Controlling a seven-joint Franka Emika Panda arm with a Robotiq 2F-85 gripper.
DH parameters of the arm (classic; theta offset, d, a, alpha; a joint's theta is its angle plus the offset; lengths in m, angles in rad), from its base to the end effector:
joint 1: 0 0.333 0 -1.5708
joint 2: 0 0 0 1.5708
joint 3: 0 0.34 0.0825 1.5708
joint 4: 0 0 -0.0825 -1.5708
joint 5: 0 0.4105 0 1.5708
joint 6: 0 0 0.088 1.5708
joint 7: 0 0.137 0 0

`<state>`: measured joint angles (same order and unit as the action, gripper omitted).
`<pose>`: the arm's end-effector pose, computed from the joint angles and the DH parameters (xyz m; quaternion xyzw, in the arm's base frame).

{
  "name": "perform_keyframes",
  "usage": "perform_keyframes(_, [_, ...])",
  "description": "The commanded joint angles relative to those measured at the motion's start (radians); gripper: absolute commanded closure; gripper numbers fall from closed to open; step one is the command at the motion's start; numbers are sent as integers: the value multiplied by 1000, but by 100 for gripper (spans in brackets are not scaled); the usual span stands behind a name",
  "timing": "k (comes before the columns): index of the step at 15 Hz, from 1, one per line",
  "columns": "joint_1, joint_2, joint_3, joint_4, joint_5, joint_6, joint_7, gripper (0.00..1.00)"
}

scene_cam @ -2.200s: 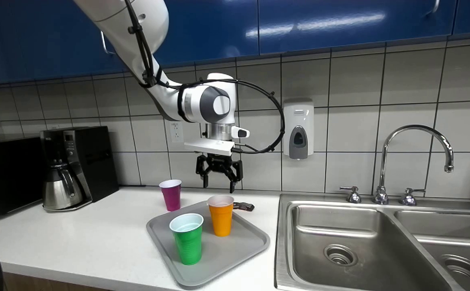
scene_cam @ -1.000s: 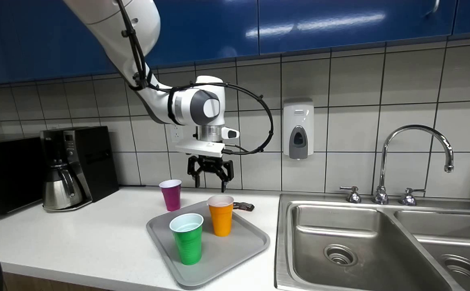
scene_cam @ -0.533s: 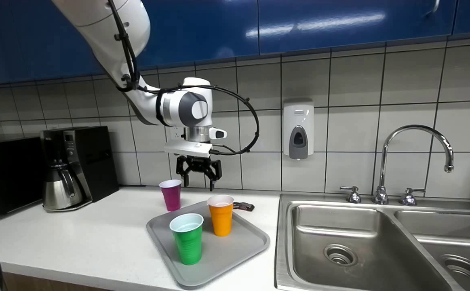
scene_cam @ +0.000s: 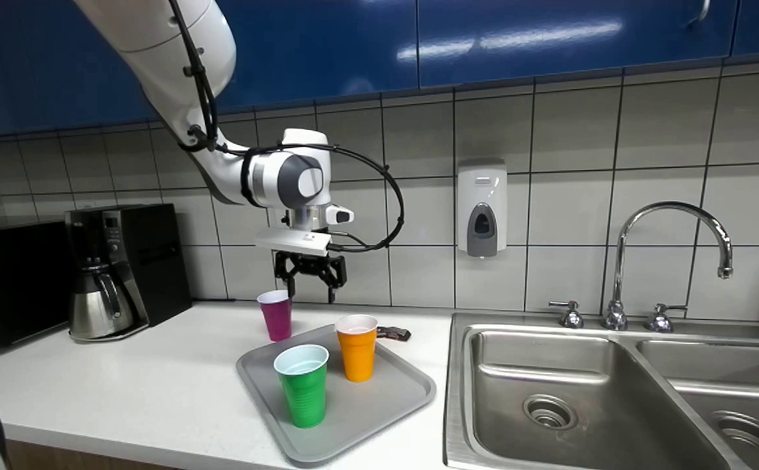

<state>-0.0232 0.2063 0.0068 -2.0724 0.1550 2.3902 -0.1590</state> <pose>0.6188 -0.0057 0.3186 -0.9967 -0.0174 -0.0603 0.0515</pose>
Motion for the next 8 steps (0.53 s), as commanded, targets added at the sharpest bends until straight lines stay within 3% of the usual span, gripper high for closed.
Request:
perform_keyframes(1, [-2,44,22,61,26,10,-6,0])
perform_keyframes(8, [20,119,41,145,3,20,21,0])
